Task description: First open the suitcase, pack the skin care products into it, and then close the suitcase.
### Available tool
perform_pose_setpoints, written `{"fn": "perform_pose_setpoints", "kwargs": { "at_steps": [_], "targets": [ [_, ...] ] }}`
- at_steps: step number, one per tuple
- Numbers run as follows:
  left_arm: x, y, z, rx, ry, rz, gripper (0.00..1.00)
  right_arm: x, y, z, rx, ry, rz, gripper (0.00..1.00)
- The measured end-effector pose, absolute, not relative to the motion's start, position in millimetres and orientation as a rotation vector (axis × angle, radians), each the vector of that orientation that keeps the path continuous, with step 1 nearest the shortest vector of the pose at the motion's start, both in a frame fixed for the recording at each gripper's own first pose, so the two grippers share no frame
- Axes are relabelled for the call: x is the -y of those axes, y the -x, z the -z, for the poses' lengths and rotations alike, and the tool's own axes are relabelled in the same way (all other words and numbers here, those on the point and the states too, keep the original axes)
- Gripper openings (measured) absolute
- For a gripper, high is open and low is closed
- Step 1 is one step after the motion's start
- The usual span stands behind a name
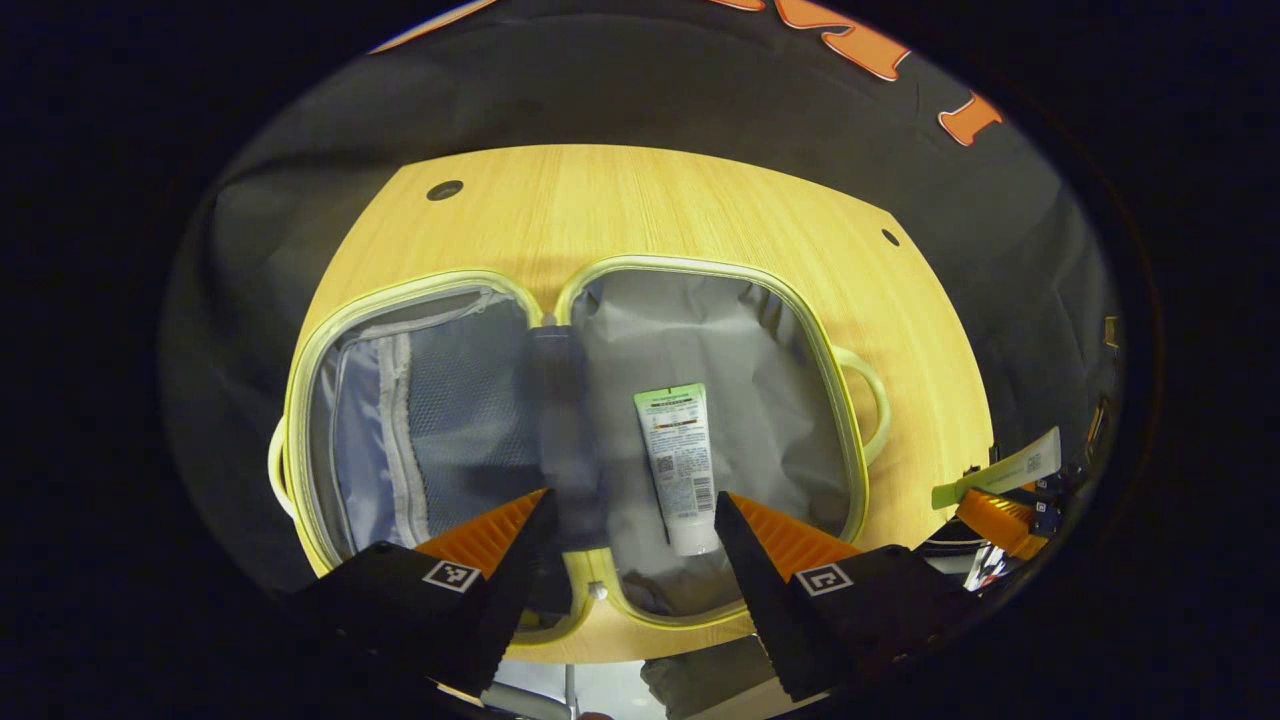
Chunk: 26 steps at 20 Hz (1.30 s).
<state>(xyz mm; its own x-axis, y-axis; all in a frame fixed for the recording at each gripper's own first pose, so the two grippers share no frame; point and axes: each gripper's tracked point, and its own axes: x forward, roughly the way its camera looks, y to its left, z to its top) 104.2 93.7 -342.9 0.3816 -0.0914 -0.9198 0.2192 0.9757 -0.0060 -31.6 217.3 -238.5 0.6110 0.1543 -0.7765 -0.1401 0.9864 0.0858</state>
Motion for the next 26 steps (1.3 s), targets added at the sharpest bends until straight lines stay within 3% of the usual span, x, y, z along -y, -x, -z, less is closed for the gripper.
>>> {"fn": "perform_pose_setpoints", "kwargs": {
  "at_steps": [1,2,10,20,22,25,26],
  "targets": [
    [-99,-101,340,-1.156,-0.113,0.190,0.98,-224,28,237,-0.897,-0.010,-0.185,0.36],
    [-107,-97,338,-1.149,-0.101,0.177,0.98,-230,24,236,-0.896,-0.001,-0.203,0.31],
    [-164,-76,304,-1.039,-0.105,0.121,0.98,-296,3,260,-0.975,0.048,-0.351,0.31],
    [-231,-25,301,-1.040,-0.100,0.026,0.98,-329,-11,306,-1.093,0.011,-0.358,0.31],
    [-239,-19,302,-1.046,-0.073,0.008,0.98,-331,-14,307,-1.086,0.005,-0.358,0.36],
    [-252,-17,305,-1.044,-0.052,-0.017,0.98,-332,-20,304,-1.067,0.005,-0.343,0.69],
    [-256,-18,305,-1.041,-0.048,-0.023,0.98,-332,-19,303,-1.065,0.007,-0.338,0.69]
  ]
}}
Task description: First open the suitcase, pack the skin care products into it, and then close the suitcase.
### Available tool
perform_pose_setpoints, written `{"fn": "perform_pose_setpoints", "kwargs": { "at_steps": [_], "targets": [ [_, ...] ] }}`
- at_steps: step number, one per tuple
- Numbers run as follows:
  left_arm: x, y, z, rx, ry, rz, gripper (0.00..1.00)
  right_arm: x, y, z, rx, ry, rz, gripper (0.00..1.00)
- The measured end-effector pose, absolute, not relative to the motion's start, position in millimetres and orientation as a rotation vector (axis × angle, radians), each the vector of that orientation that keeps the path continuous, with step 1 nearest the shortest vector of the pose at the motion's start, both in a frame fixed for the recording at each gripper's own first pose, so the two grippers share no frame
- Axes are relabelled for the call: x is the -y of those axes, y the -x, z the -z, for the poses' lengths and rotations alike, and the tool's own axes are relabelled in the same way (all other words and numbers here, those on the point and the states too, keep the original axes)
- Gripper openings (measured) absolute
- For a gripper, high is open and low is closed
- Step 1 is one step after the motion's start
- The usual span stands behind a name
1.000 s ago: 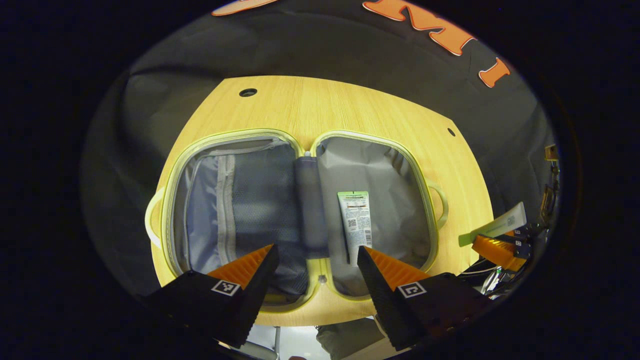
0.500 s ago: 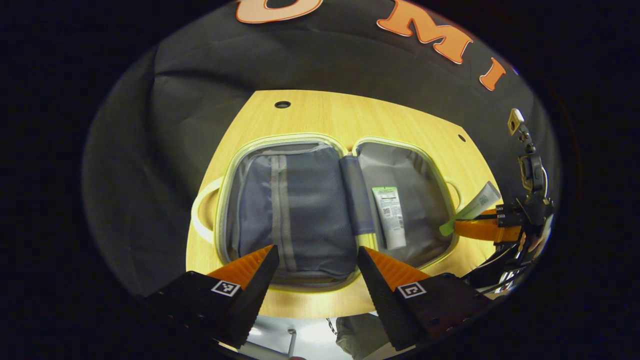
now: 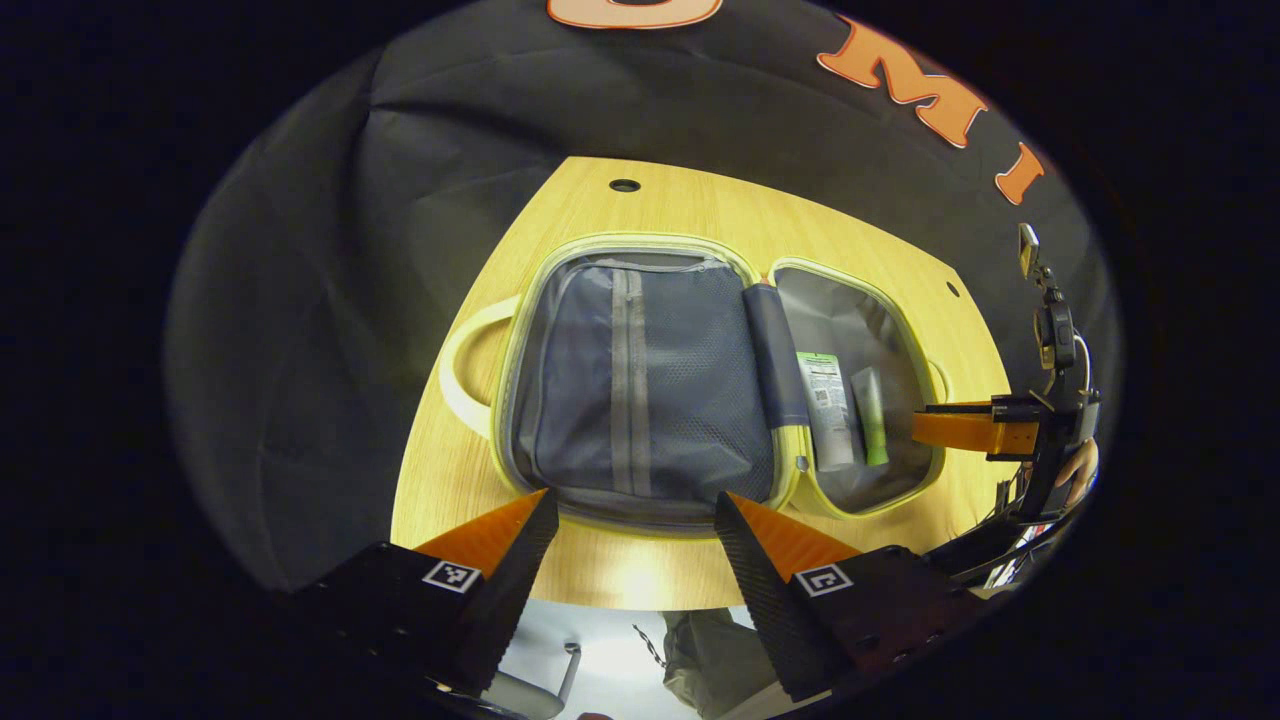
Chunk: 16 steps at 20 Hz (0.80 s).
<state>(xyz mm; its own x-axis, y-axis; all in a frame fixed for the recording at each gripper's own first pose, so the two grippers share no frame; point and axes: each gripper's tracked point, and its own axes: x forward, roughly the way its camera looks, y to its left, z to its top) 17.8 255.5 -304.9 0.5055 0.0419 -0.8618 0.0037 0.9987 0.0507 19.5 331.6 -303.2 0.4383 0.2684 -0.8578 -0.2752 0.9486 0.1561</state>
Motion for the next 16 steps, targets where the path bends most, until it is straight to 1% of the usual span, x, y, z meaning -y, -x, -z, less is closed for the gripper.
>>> {"fn": "perform_pose_setpoints", "kwargs": {
  "at_steps": [1,2,3,7,12,14,15,16],
  "targets": [
    [-258,-18,305,-1.036,-0.044,-0.026,0.98,-332,-20,302,-1.062,0.008,-0.338,0.87],
    [-261,-19,304,-1.031,-0.039,-0.028,0.98,-333,-19,301,-1.061,0.009,-0.336,0.93],
    [-265,-19,304,-1.027,-0.033,-0.033,0.98,-334,-19,299,-1.056,0.007,-0.337,0.96],
    [-285,-24,302,-0.993,0.036,-0.052,0.98,-346,-17,291,-1.037,-0.033,-0.352,0.96],
    [-338,-48,290,-0.914,0.080,-0.081,0.98,-353,-15,287,-1.024,-0.032,-0.342,0.96],
    [-359,-59,288,-0.896,0.133,-0.100,0.96,-357,-13,286,-1.023,-0.037,-0.339,0.96],
    [-365,-62,290,-0.889,0.165,-0.103,0.98,-358,-13,285,-1.019,-0.032,-0.337,0.96],
    [-373,-67,292,-0.882,0.203,-0.106,0.98,-360,-13,283,-1.014,-0.030,-0.334,0.96]
  ]
}}
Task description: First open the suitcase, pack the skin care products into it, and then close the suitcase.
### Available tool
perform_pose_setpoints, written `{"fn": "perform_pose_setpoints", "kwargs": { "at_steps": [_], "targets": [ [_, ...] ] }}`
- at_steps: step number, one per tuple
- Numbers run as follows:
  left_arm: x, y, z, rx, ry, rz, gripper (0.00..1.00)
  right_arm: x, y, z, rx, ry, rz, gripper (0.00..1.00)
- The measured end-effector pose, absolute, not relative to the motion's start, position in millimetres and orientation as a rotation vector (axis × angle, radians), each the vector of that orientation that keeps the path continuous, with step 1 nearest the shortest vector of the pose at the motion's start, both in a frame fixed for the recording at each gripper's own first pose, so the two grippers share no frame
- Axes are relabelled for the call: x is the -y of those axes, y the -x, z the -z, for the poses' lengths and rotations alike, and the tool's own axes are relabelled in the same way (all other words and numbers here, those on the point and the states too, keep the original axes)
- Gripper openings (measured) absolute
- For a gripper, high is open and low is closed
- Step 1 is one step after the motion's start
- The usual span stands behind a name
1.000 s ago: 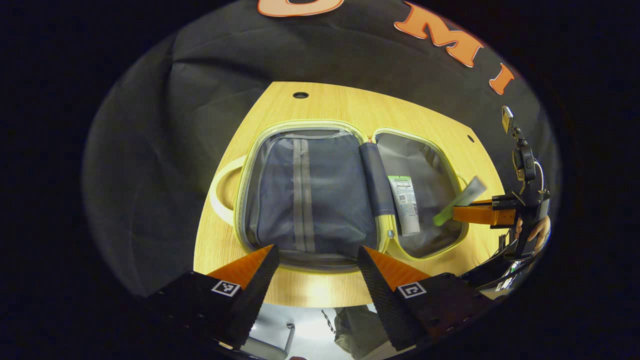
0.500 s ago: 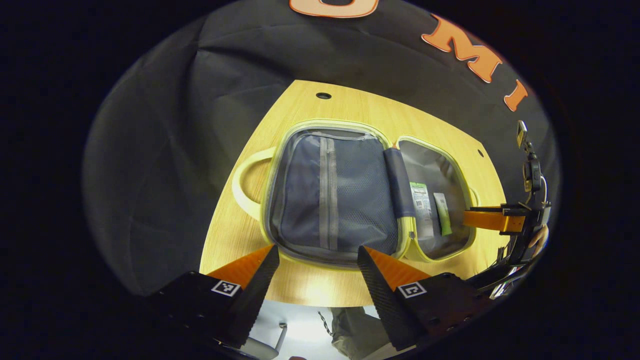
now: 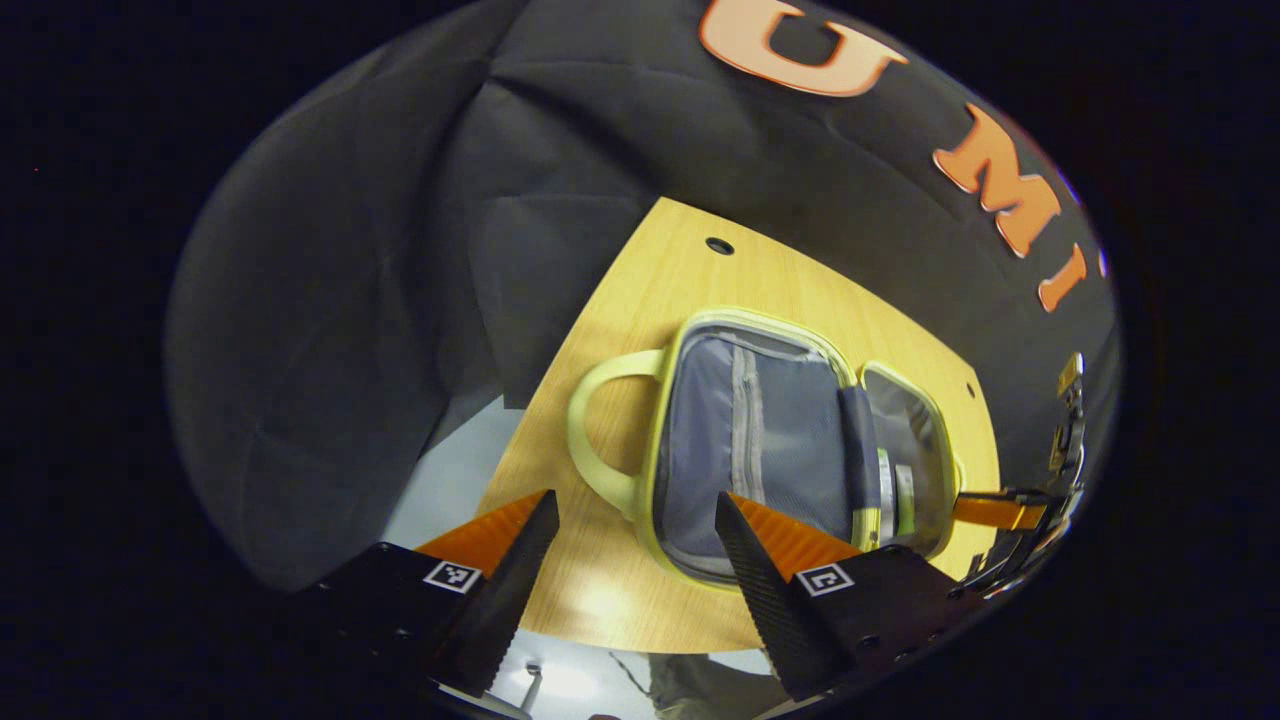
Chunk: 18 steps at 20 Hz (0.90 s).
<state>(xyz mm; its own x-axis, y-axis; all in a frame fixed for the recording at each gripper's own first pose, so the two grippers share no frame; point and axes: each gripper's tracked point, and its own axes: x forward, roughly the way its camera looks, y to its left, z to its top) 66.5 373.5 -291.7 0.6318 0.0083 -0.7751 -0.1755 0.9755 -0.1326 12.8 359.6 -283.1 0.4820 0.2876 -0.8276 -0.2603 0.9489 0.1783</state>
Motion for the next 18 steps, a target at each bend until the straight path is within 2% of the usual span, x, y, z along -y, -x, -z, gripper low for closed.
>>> {"fn": "perform_pose_setpoints", "kwargs": {
  "at_steps": [4,10,14,16,18],
  "targets": [
    [-401,-77,315,-0.888,0.333,-0.132,0.98,-364,-13,279,-1.015,-0.052,-0.321,0.96],
    [-403,-102,343,-0.862,0.602,-0.117,0.98,-357,-14,276,-1.032,-0.061,-0.292,0.96],
    [-414,-113,352,-0.867,0.606,-0.100,0.94,-345,-15,276,-1.040,-0.072,-0.254,0.96],
    [-409,-123,357,-0.869,0.615,-0.081,0.87,-342,-13,276,-1.052,-0.082,-0.248,0.96],
    [-411,-125,366,-0.894,0.638,-0.149,0.38,-337,-14,276,-1.049,-0.079,-0.235,0.96]
  ]
}}
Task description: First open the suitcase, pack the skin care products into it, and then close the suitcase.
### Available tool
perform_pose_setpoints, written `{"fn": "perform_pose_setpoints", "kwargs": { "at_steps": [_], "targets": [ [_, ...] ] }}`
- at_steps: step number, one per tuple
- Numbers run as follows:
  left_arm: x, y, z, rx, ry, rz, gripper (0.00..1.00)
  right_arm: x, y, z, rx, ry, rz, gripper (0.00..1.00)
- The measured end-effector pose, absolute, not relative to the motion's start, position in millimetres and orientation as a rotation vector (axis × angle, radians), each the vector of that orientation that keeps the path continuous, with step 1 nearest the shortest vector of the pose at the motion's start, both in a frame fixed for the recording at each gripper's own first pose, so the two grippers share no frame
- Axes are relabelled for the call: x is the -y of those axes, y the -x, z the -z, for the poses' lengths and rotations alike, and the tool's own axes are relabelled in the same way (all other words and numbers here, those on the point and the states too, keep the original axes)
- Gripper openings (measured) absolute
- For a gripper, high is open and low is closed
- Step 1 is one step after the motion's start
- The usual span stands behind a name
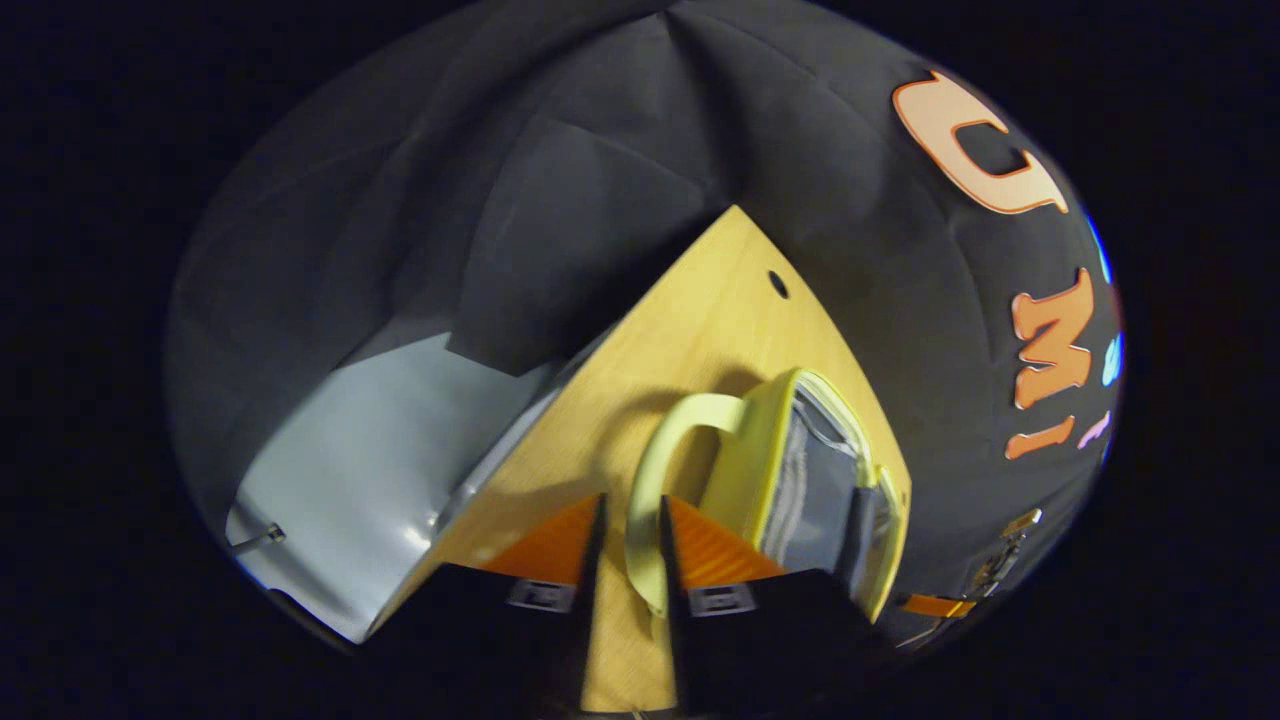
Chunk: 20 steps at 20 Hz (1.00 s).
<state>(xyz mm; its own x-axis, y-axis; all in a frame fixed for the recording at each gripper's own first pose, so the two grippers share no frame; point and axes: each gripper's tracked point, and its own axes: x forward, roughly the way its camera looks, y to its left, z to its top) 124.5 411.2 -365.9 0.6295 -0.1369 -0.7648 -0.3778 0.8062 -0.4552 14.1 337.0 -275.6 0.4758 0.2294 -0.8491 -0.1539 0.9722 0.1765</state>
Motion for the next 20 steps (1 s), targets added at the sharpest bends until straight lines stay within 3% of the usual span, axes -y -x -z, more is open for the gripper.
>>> {"fn": "perform_pose_setpoints", "kwargs": {
  "at_steps": [1,8,17,20],
  "targets": [
    [-411,-124,363,-0.919,0.652,-0.152,0.13,-335,-15,275,-1.047,-0.082,-0.228,0.96],
    [-400,-124,328,-0.911,0.498,-0.137,0.12,-332,-20,271,-1.018,-0.107,-0.231,0.96],
    [-364,-124,225,-0.821,0.175,-0.164,0.12,-300,-30,226,-0.890,-0.122,-0.239,0.96],
    [-311,-128,195,-0.792,0.163,-0.055,0.01,-290,-33,205,-0.841,-0.162,-0.263,0.96]
  ]
}}
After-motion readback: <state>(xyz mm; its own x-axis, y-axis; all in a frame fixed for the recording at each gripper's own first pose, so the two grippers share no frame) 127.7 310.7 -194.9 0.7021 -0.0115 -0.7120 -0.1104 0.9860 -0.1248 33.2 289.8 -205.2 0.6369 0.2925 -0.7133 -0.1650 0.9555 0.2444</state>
